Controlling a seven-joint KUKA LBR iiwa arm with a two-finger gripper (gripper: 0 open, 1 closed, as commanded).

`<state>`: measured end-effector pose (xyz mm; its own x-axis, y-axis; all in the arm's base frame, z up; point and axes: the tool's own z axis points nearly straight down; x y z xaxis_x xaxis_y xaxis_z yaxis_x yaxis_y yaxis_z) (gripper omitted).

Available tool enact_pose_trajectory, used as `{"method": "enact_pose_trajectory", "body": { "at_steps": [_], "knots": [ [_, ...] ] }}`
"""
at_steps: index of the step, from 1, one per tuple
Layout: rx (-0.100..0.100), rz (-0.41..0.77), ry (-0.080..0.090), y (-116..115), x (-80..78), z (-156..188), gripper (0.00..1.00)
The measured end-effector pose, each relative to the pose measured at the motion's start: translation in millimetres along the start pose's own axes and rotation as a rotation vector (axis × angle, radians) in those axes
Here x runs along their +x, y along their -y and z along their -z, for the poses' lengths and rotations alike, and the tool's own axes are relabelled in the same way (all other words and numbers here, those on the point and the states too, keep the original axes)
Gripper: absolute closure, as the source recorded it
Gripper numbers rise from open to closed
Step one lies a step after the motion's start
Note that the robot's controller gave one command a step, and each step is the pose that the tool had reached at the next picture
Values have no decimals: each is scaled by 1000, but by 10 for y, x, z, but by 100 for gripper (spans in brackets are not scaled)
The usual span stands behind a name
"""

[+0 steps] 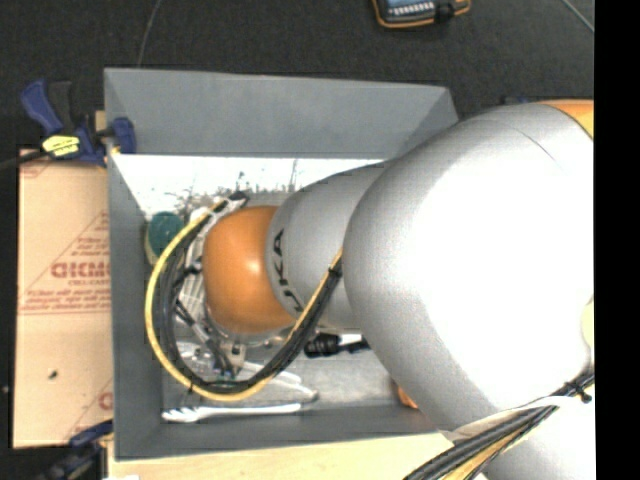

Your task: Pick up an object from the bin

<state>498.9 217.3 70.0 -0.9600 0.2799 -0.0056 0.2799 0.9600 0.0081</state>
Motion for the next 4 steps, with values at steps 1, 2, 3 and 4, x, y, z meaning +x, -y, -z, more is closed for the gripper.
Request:
{"method": "enact_pose_trajectory", "body": {
  "at_steps": [1,2,3,4],
  "knots": [
    [10,137,-15,14,-208,23,100],
    [9,137,-15,14,-207,25,100],
    [11,136,-18,22,-202,213,100],
    [11,135,-19,23,-205,484,100]
  ]
}}
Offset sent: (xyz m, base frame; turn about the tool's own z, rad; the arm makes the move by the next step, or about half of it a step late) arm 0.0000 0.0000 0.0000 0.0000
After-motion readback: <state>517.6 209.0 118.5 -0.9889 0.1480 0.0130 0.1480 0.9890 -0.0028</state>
